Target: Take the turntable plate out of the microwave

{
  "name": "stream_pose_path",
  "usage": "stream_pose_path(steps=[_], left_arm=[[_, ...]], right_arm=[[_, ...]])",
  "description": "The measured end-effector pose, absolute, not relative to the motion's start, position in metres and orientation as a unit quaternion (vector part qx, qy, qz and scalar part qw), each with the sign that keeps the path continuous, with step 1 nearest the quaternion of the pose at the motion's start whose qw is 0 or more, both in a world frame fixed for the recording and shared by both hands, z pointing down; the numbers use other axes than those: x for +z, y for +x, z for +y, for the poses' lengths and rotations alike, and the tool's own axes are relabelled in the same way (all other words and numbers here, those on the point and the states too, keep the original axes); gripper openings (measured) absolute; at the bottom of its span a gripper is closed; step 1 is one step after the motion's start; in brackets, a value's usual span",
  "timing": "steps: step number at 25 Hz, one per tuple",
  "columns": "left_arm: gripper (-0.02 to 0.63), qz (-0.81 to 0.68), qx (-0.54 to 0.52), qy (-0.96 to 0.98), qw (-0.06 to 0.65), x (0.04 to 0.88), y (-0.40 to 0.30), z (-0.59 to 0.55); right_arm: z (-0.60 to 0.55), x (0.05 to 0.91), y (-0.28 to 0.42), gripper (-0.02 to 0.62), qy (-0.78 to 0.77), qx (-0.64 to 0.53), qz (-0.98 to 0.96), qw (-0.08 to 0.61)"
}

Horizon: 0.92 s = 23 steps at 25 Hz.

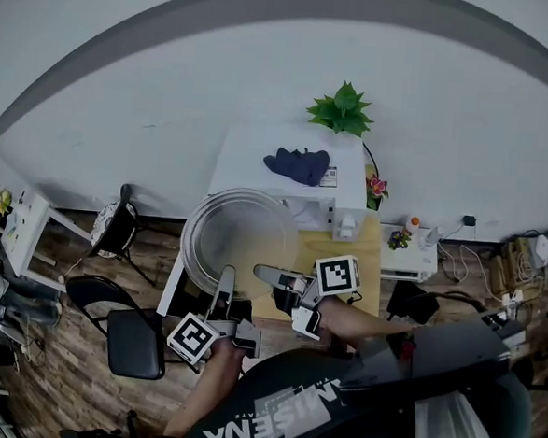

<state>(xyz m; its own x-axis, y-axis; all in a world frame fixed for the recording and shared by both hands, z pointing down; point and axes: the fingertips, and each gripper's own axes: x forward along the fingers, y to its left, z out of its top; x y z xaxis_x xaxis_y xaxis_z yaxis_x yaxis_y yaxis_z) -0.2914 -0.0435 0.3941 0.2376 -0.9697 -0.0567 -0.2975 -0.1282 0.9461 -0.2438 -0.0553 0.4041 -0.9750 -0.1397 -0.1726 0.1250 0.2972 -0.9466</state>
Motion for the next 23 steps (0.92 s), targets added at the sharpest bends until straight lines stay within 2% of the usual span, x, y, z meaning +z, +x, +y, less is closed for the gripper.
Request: stream_pose_path(steps=[5, 9, 13, 17, 23], left_arm=[[0.051, -0.483, -0.377, 0.651, 0.447, 0.393, -0.288, -0.037], [0.051, -0.481, -0.374, 0.654, 0.448, 0.393, -0.283, -0.033], [0.051, -0.479, -0.379, 0.654, 0.446, 0.391, -0.281, -0.027], [0.051, -0.482, -0.379, 0.654, 0.443, 0.39, -0.28, -0.024], [0.051, -0.478, -0.379, 0.655, 0.447, 0.393, -0.272, -0.019]], right_arm=[[-0.046, 0.387, -0.246, 0.06, 0.039, -0.573, 0.807, 0.135], [-0.043, 0.408, -0.239, 0.061, 0.003, -0.598, 0.795, 0.108], [-0.034, 0.38, -0.243, 0.06, 0.063, -0.558, 0.814, 0.147], [-0.031, 0.376, -0.241, 0.06, 0.07, -0.554, 0.816, 0.15], [-0.03, 0.424, -0.227, 0.06, -0.027, -0.614, 0.785, 0.077]])
